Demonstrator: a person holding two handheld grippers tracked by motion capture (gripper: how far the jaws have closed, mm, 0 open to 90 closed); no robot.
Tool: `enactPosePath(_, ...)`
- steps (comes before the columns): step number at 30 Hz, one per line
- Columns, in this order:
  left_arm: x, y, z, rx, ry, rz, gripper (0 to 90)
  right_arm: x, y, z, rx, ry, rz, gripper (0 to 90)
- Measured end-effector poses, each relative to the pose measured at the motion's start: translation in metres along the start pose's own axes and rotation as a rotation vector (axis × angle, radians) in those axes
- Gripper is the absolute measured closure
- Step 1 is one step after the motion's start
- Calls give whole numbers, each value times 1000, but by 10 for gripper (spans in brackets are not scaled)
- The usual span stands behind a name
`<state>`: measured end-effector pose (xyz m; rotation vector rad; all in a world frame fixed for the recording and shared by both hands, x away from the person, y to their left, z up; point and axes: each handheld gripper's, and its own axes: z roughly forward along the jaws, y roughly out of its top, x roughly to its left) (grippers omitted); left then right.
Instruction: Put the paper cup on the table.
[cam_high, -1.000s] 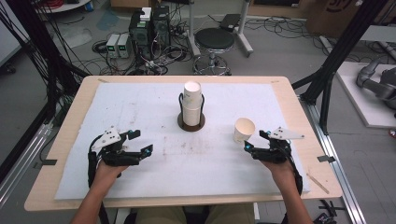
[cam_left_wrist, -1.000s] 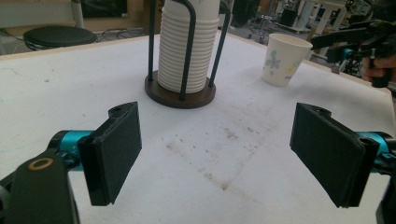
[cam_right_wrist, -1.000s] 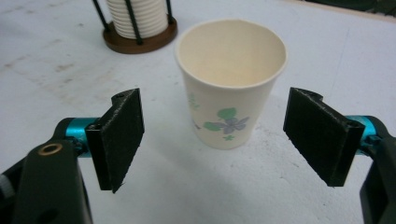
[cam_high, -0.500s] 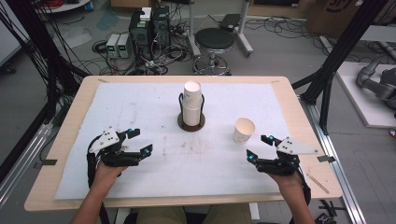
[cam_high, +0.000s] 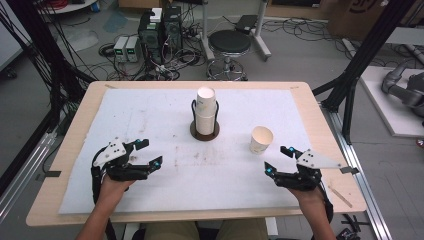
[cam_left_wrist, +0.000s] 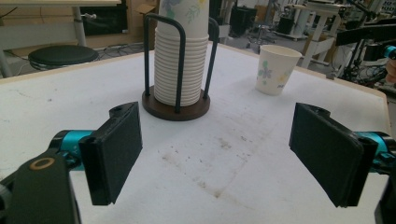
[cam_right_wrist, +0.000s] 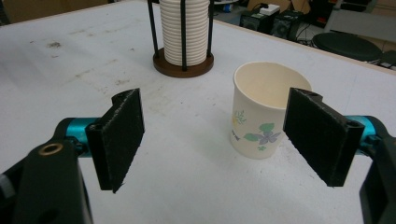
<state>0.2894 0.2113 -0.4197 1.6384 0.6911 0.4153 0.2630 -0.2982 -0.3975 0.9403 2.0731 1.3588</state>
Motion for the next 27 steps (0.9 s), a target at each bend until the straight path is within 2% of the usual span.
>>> enactPosePath(21, 2, -2, 2, 1, 0, -14, 175, -3, -1, 3, 4, 5, -9, 209)
enactPosePath(27, 2, -2, 1, -3, 1, -11, 175, -3, -1, 1, -12, -1, -11, 209)
